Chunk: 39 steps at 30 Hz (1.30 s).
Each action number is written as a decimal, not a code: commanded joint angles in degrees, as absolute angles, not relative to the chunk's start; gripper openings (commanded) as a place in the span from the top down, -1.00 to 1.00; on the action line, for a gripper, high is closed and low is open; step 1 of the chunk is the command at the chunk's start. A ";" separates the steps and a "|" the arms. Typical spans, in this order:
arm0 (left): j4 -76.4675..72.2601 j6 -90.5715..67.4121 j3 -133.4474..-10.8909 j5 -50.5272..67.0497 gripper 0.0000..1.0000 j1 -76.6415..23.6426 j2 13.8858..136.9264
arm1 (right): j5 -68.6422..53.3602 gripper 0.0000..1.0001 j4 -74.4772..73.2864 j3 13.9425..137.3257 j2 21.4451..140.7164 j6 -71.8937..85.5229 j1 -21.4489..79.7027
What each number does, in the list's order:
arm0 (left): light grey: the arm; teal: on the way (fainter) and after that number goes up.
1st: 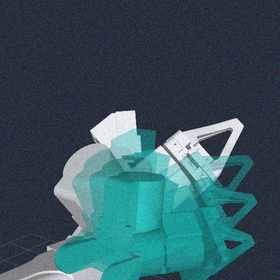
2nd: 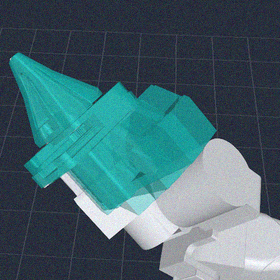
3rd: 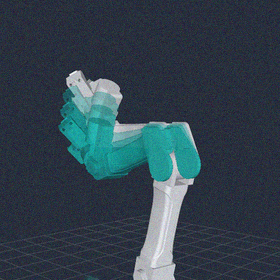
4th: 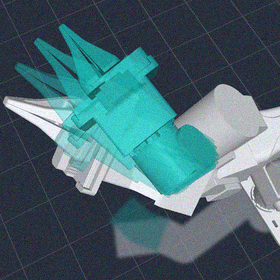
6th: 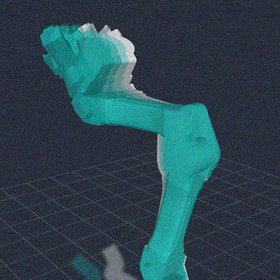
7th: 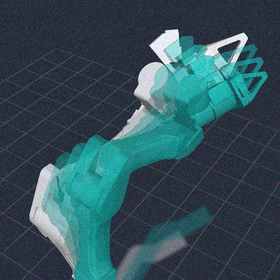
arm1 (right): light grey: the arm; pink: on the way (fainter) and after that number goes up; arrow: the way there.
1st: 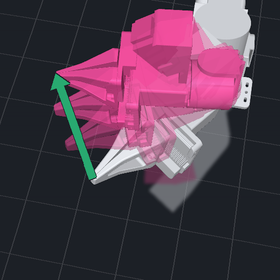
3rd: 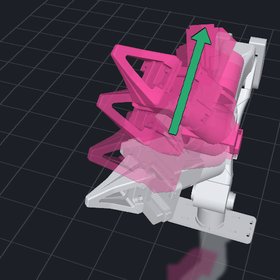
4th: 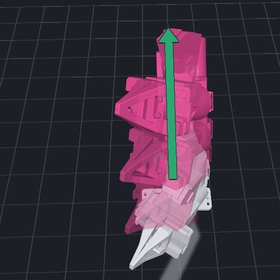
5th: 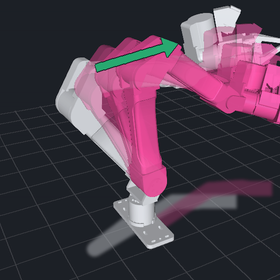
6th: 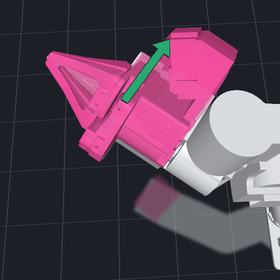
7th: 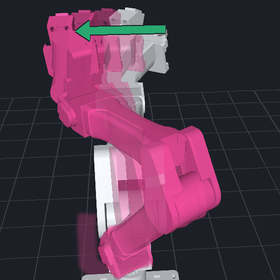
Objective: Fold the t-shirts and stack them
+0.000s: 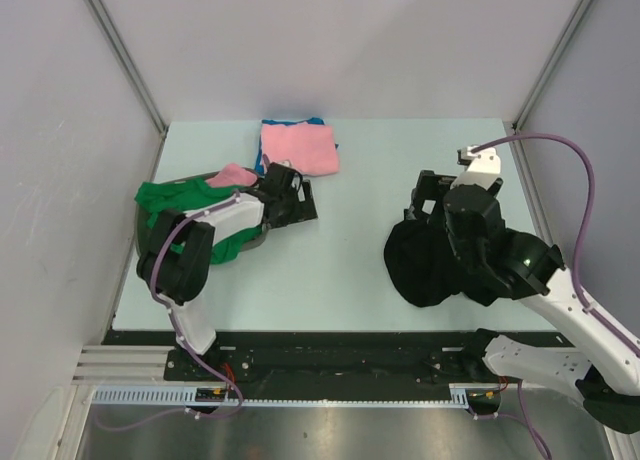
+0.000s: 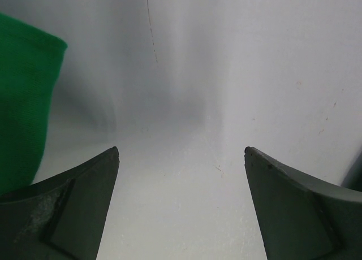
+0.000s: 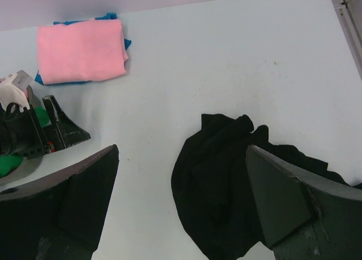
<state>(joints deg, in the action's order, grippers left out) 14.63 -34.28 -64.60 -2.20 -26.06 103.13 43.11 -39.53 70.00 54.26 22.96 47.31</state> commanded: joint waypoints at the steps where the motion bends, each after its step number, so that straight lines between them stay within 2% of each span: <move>1: 15.30 -32.95 -63.74 3.50 -0.93 -24.87 98.38 | 44.65 -0.99 -39.64 68.91 52.73 23.91 47.55; 9: 15.55 -36.55 -47.49 6.50 -0.93 -27.60 77.80 | 41.57 -0.99 -39.11 68.38 53.35 26.10 48.42; 14: 17.92 -36.83 -42.36 1.59 -0.95 -27.51 71.72 | 42.36 -0.99 -39.38 67.85 53.17 27.86 50.45; 24: 22.76 -34.45 -51.06 -6.41 -0.94 -25.14 82.96 | 45.79 -0.99 -40.60 67.76 51.94 28.13 53.35; 34: 22.59 -33.22 -60.37 -2.12 -0.93 -12.59 94.47 | 46.85 -0.99 -39.29 66.10 53.08 27.42 53.35; 39: 27.50 -30.42 -75.39 -3.69 -0.93 -9.14 105.98 | 46.06 -0.99 -37.88 65.39 54.31 27.07 53.35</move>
<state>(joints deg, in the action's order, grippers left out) 25.45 -33.98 -64.23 -1.85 -11.81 99.09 44.77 -40.38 65.82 53.63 27.00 53.15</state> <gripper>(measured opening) 0.965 0.994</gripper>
